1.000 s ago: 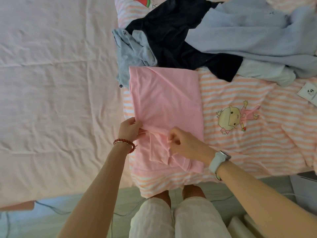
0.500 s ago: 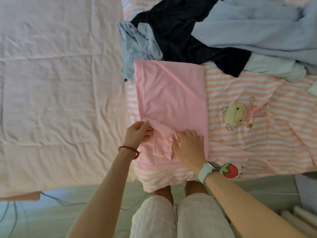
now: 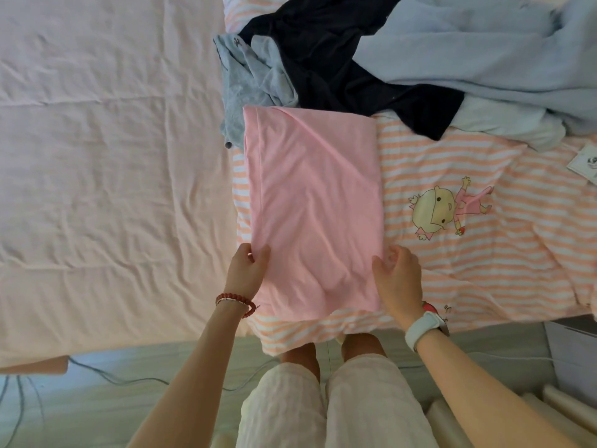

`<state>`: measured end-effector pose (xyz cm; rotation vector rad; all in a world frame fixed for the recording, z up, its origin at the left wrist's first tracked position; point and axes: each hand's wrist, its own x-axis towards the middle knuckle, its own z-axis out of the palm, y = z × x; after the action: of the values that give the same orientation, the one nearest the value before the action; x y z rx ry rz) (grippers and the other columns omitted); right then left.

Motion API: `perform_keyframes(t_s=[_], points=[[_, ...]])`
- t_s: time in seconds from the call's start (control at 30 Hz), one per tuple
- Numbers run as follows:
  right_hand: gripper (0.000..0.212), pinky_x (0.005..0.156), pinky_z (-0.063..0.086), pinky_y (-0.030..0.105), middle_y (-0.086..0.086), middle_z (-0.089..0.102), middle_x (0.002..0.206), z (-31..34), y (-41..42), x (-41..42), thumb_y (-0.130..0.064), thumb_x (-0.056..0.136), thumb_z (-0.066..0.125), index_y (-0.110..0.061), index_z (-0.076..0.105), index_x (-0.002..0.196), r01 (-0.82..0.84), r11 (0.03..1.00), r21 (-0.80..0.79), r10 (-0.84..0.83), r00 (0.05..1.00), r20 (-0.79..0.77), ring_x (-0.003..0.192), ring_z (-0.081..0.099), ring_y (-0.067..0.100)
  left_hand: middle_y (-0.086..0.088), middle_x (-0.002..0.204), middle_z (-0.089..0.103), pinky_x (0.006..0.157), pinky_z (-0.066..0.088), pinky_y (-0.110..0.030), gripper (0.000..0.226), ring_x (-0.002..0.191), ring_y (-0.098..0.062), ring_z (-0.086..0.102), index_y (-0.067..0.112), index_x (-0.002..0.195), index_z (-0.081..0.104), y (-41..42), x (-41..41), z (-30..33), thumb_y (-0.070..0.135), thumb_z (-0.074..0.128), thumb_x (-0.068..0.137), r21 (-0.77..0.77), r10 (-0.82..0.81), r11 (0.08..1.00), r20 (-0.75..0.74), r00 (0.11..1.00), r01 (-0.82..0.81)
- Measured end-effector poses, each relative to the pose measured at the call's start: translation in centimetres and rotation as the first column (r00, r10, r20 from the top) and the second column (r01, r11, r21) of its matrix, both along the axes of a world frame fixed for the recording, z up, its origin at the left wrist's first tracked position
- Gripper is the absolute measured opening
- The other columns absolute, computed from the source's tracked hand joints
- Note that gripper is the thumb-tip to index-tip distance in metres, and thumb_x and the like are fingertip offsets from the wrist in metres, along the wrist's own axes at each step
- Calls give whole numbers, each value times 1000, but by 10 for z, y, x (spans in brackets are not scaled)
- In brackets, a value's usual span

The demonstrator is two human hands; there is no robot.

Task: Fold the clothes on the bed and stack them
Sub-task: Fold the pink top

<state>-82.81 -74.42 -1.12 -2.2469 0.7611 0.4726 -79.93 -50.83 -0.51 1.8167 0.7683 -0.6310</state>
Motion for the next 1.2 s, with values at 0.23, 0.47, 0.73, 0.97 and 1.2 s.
perform_keyframes(t_s=[0.23,0.47,0.73,0.97,1.2], points=[[12,57,29,32,-1,45,71,-6,6,-17,-17,97,42,-7,45,90,68,991,113,-66,998,-23,71,46,25,0,65,41,49,29,-27,30,58,-19,41,15,72,30,-21,-22,1,22,46,96,220,-83,974,122,989,54],[20,48,29,29,-2,47,62,-7,-15,-33,-18,99,38,-3,50,104,-68,991,-115,73,997,36,55,46,24,-7,83,61,64,36,-33,27,84,-33,56,11,96,42,-13,-36,-7,37,46,94,401,-237,881,-87,968,252],[44,99,39,52,18,48,132,-5,-11,-6,-8,88,50,-6,46,132,-386,849,-362,440,895,77,123,43,36,-15,128,48,93,39,-47,51,120,-35,45,10,128,45,-8,-19,-12,31,59,84,562,-317,812,194,928,160],[59,111,17,55,15,18,154,-15,20,96,-32,91,18,-15,24,147,-746,539,-391,793,606,-63,141,17,36,-14,149,32,106,23,-63,60,138,-39,26,22,142,29,-36,71,-24,42,37,86,865,-919,234,48,391,444],[52,114,3,50,1,-4,158,-29,1,183,-38,99,17,-31,1,149,-644,676,-359,601,763,-237,144,-3,28,-9,157,-4,111,0,-58,69,144,-33,-5,30,148,8,-10,147,-19,51,40,91,822,-739,377,-11,674,427]])
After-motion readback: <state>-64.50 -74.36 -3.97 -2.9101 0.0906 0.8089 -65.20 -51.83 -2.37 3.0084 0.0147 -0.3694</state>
